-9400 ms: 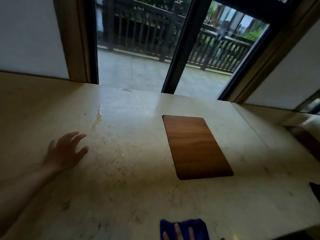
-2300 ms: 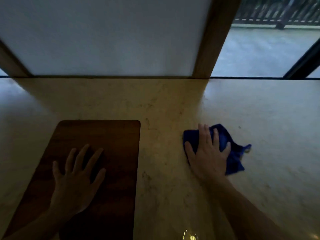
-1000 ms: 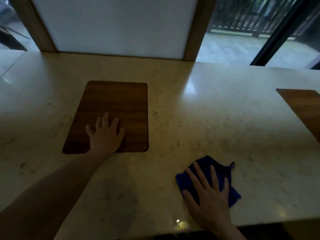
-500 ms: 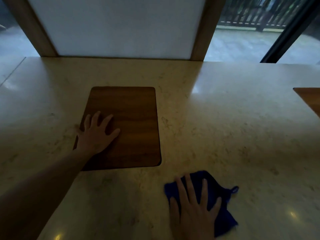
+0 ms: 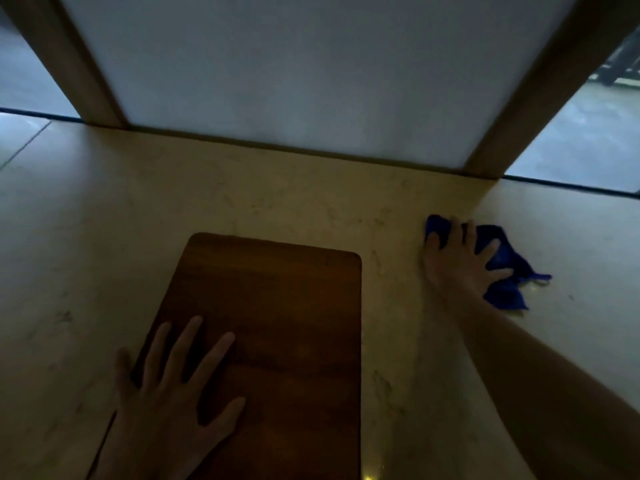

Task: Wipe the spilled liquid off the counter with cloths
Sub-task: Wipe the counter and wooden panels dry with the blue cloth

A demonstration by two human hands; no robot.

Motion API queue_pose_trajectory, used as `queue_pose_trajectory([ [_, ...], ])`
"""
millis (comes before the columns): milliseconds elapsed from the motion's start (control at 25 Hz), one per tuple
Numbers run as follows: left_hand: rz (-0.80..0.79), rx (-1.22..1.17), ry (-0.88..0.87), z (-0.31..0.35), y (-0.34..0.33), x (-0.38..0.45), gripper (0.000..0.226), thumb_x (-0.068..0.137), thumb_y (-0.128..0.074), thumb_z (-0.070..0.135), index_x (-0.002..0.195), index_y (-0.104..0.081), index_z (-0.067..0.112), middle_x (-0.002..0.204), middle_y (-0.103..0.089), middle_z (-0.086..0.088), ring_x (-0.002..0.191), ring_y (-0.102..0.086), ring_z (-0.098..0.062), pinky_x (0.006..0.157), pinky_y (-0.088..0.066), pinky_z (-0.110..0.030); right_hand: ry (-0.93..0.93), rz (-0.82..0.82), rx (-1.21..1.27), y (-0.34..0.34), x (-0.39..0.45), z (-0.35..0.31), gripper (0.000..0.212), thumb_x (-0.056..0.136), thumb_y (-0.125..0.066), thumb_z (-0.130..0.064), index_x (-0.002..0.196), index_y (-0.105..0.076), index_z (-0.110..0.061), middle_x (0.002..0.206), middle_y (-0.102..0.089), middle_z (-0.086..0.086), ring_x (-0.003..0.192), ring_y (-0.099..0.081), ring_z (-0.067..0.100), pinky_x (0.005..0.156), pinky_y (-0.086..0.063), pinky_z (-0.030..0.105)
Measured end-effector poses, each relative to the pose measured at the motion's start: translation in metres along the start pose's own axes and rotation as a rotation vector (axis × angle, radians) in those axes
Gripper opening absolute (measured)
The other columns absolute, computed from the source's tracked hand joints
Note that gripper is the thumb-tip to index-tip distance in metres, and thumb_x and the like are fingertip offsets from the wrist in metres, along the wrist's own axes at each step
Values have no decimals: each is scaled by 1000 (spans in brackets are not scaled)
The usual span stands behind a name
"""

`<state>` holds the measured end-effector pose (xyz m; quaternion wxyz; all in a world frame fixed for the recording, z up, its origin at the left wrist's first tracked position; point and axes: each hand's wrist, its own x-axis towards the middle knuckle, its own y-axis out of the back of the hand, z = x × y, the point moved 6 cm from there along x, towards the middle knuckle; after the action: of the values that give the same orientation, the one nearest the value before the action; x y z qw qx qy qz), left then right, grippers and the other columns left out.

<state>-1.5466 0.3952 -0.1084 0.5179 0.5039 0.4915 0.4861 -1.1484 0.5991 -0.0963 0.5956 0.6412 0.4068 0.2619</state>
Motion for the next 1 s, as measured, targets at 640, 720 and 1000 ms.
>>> queue_pose_trajectory([
  [640,-89,45,35,-9,-5,2,80,80,-11,88,152,-12,51,165,-16,-3,150,-14,-36,109,-15,-69,613,-83,-76,-21,-71,-61,57,97,-16,-64,151,-13,-47,164,-5,-15,151,5,24,115,2,65],
  [720,-87,13,55,-11,-10,8,82,76,-2,90,150,-3,55,166,-7,1,151,-6,-33,112,-10,-67,636,-100,-57,-28,-135,-27,57,96,-14,-66,151,-12,-50,163,-4,-17,151,7,23,115,6,63],
  [1000,-131,-185,29,12,4,-84,69,91,-24,73,152,-19,41,165,-11,0,151,-4,-27,117,-7,-65,602,-101,-33,-45,-416,120,55,97,-10,-65,151,-5,-52,162,1,-21,149,16,18,116,14,56],
])
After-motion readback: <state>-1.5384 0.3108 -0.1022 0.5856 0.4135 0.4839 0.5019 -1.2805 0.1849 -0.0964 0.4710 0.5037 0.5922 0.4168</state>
